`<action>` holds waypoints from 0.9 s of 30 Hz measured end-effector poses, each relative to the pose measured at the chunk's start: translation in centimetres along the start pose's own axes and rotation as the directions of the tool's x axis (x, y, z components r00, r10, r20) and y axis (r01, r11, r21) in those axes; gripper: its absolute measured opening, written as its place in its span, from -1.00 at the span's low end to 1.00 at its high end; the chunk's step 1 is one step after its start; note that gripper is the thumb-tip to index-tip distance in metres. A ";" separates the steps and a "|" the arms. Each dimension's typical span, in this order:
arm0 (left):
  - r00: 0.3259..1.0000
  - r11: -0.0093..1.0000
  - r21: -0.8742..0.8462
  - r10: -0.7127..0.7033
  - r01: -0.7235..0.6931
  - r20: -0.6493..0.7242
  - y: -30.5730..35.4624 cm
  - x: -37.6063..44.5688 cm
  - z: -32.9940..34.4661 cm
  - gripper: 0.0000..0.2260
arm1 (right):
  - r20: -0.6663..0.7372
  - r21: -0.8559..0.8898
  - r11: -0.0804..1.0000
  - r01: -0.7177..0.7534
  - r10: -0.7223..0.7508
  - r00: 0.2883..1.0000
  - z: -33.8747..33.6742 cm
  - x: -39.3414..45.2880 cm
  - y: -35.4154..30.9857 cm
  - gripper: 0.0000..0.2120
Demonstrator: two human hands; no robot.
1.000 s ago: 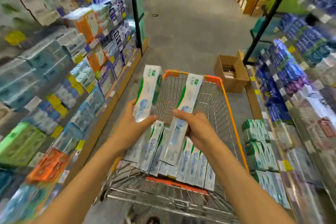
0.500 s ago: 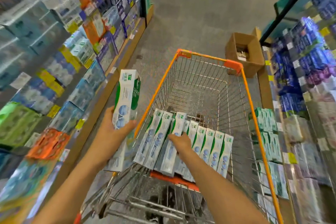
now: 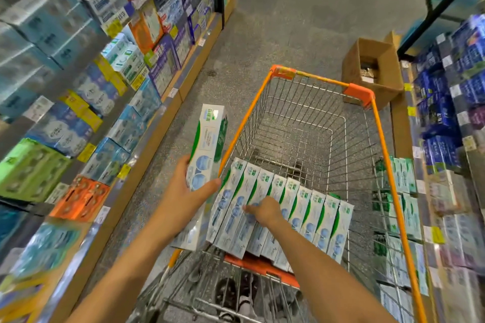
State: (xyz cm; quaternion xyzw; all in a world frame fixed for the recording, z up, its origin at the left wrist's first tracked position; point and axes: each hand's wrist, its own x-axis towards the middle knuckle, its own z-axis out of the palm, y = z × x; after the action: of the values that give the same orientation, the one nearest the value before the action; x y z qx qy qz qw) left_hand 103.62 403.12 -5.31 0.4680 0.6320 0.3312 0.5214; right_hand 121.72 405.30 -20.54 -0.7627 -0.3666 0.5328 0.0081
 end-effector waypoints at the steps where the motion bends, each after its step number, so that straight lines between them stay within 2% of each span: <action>1: 1.000 1.000 0.000 0.004 -0.004 0.014 0.1 0.0 0.2 -0.55 | -0.026 -0.035 0.999 -0.009 0.008 1.000 -0.5 -0.5 -0.3 -0.67; 2: 1.000 1.000 -0.001 0.012 -0.012 0.027 0.2 0.0 0.5 -0.54 | -0.059 -0.032 0.999 0.013 -0.015 0.998 -1.0 -1.1 -0.5 -0.51; 3: 0.999 1.000 -0.002 0.022 -0.022 0.033 0.3 0.1 0.7 -0.53 | -0.132 -0.021 0.997 0.070 -0.072 0.989 -1.7 -1.6 -0.9 -0.24; 4: 0.999 0.999 -0.001 0.033 -0.033 0.039 0.4 0.1 1.0 -0.53 | -0.161 0.051 0.991 0.123 -0.114 0.980 -2.6 -2.8 -1.6 -0.13; 5: 0.998 0.999 0.001 0.044 -0.045 0.045 0.6 0.2 1.5 -0.54 | -0.180 0.166 0.966 0.198 -0.168 0.969 -3.6 -4.6 -2.4 -0.16; 6: 0.997 0.998 0.004 0.054 -0.055 0.053 0.8 0.4 2.0 -0.54 | -0.145 0.328 0.911 0.252 -0.215 0.966 -4.7 -6.7 -3.3 -0.27; 7: 0.996 0.998 0.006 0.066 -0.066 0.065 1.0 0.5 2.7 -0.54 | -0.051 0.488 0.831 0.267 -0.279 0.959 -5.5 -8.9 -4.2 -0.41; 8: 0.994 0.997 0.005 0.077 -0.078 0.083 1.1 0.6 3.5 -0.54 | 0.017 0.565 0.776 0.279 -0.349 0.937 -6.1 -11.1 -5.0 -0.52; 10: 0.984 0.992 -0.009 0.126 -0.126 0.128 1.3 0.7 5.5 -0.54 | -0.019 0.469 0.796 0.383 -0.425 0.905 -6.4 -13.9 -5.8 -0.55; 13: 0.959 0.974 -0.013 0.223 -0.224 0.173 1.8 0.3 7.9 -0.47 | -0.250 0.252 0.855 0.453 -0.395 0.884 -6.6 -14.9 -6.0 -0.52; 16: 0.925 0.970 -0.014 0.235 -0.242 0.297 2.8 0.3 8.1 -0.39 | -0.275 0.285 0.834 0.473 -0.402 0.874 -8.1 -15.1 -5.5 -0.62; 19: 0.888 0.948 0.177 0.168 -0.264 0.427 3.2 1.0 6.6 -0.30 | -0.221 0.488 0.770 0.410 -0.346 0.912 -9.1 -13.8 -4.3 -0.73; 21: 0.907 0.930 0.265 0.135 -0.256 0.400 3.4 1.2 5.4 -0.36 | -0.223 0.519 0.793 0.318 -0.234 0.946 -9.2 -11.9 -3.1 -0.71; 24: 0.947 0.947 0.240 0.140 -0.213 0.290 2.9 1.4 3.2 -0.48 | -0.149 0.460 0.878 0.133 -0.071 0.986 -7.8 -8.6 -0.6 -0.69; 27: 0.965 0.949 0.247 0.142 -0.196 0.218 1.3 1.4 0.7 -0.54 | -0.085 0.279 0.959 0.040 -0.017 0.996 -5.2 -5.2 1.7 -0.75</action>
State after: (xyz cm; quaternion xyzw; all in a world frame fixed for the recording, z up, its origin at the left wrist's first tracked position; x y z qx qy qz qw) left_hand 104.57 404.85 -4.77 0.6172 0.5731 0.2386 0.4834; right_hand 126.07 403.09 -14.82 -0.7697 -0.2976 0.5475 0.1389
